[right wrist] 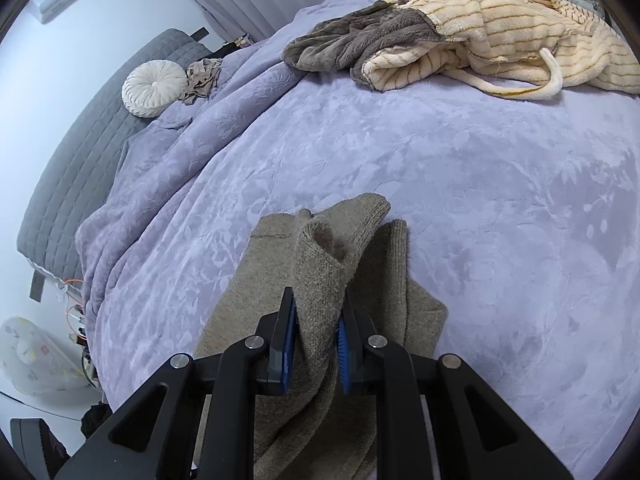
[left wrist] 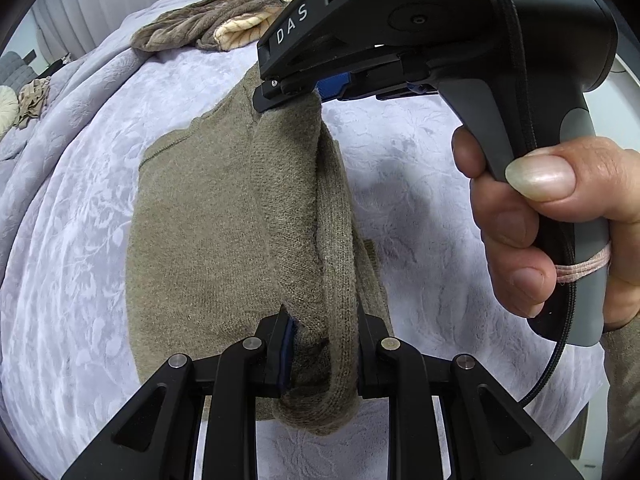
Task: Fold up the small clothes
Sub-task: 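Hold the lifted sweater with both tools above the rest of it, then lay the folded edge down on the sweater and open both tools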
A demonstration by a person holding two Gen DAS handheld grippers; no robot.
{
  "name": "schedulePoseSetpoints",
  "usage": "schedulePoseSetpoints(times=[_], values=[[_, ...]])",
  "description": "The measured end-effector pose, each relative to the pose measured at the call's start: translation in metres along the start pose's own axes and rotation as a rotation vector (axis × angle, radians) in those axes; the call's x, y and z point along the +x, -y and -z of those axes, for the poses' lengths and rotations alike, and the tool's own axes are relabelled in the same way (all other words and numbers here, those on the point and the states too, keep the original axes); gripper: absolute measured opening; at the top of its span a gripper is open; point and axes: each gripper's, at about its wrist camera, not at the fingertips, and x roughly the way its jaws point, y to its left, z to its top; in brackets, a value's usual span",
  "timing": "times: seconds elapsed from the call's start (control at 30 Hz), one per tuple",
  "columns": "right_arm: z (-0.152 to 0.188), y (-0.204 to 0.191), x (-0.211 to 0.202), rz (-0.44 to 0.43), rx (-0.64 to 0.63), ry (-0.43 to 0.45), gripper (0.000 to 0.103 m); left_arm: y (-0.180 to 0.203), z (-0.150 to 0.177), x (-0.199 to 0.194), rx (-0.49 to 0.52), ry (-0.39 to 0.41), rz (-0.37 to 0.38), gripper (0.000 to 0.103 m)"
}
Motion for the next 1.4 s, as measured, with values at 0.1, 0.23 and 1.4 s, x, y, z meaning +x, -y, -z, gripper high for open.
schedulePoseSetpoints(times=[0.1,0.23,1.4], values=[[0.004,0.01,0.005,-0.006,0.019,-0.007,0.019,0.004,-0.001,0.012,0.011,-0.018,-0.009,0.024],[0.01,0.026,0.016,-0.011,0.048,-0.023,0.019,0.005,-0.003,0.029,0.02,-0.043,-0.027,0.024],[0.023,0.057,-0.011,-0.08,0.165,0.1,0.068,0.003,0.005,-0.014,0.055,0.089,0.051,0.073]])
